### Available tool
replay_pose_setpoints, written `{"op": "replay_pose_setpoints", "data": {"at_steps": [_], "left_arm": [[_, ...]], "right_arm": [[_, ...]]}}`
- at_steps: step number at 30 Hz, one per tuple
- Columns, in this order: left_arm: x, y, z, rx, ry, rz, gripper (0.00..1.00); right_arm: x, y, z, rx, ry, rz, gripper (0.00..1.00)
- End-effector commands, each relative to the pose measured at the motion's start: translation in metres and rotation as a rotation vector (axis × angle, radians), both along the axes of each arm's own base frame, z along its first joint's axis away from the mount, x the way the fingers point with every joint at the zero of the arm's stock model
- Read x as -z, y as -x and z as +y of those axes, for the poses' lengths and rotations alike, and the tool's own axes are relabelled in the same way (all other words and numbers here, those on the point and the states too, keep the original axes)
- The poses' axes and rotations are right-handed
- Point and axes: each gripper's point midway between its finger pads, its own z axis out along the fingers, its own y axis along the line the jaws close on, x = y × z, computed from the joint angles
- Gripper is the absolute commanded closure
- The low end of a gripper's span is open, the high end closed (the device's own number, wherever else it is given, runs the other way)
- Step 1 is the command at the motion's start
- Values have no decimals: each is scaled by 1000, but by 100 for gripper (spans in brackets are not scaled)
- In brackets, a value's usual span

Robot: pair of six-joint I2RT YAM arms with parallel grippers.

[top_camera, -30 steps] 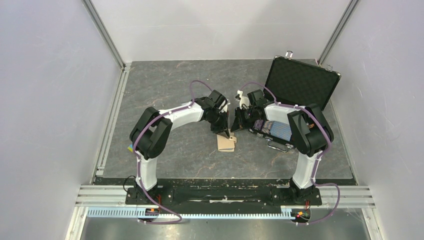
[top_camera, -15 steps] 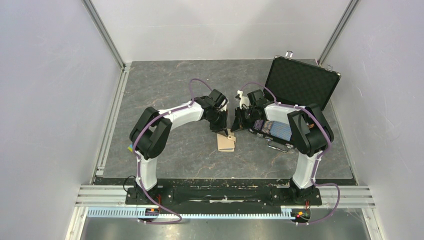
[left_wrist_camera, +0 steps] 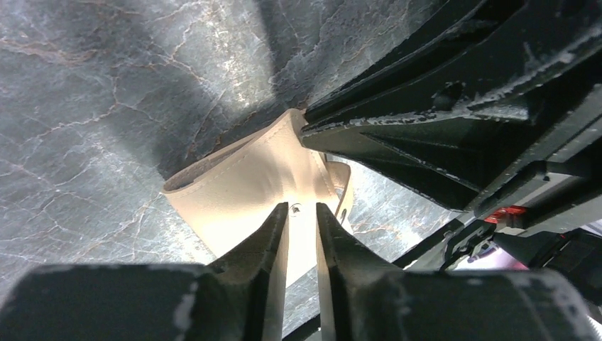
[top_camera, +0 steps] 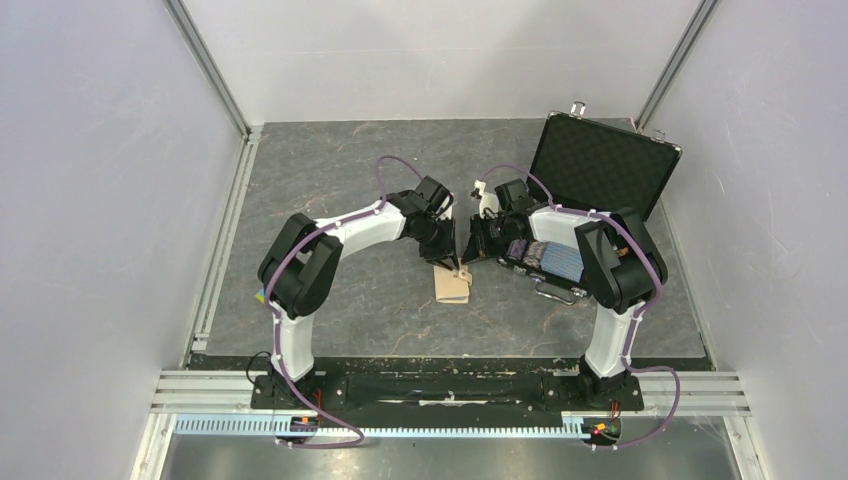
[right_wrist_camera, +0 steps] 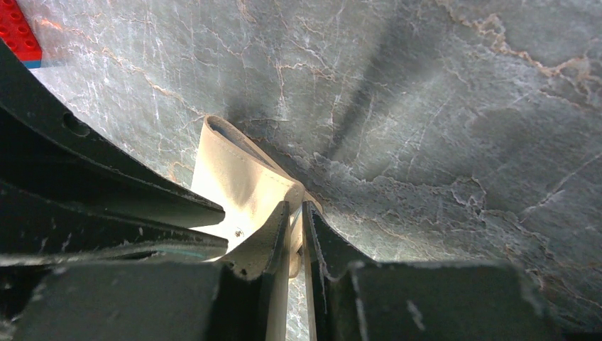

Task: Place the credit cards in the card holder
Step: Close the card holder at the center of the board.

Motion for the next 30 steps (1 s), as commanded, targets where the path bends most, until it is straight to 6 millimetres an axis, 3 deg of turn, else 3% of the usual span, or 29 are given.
{"op": "replay_pose_setpoints", "data": {"at_steps": [1, 14, 30], "left_arm": [[-31, -8, -10, 5, 106, -65, 69], [-44, -8, -16, -7, 226, -63, 66], [-23, 6, -22, 48, 205, 29, 72]], "right_arm": [[1, -1, -6, -7, 26, -15, 88], [2, 0, -7, -7, 29, -15, 88], [4, 0, -6, -7, 31, -9, 88]]}}
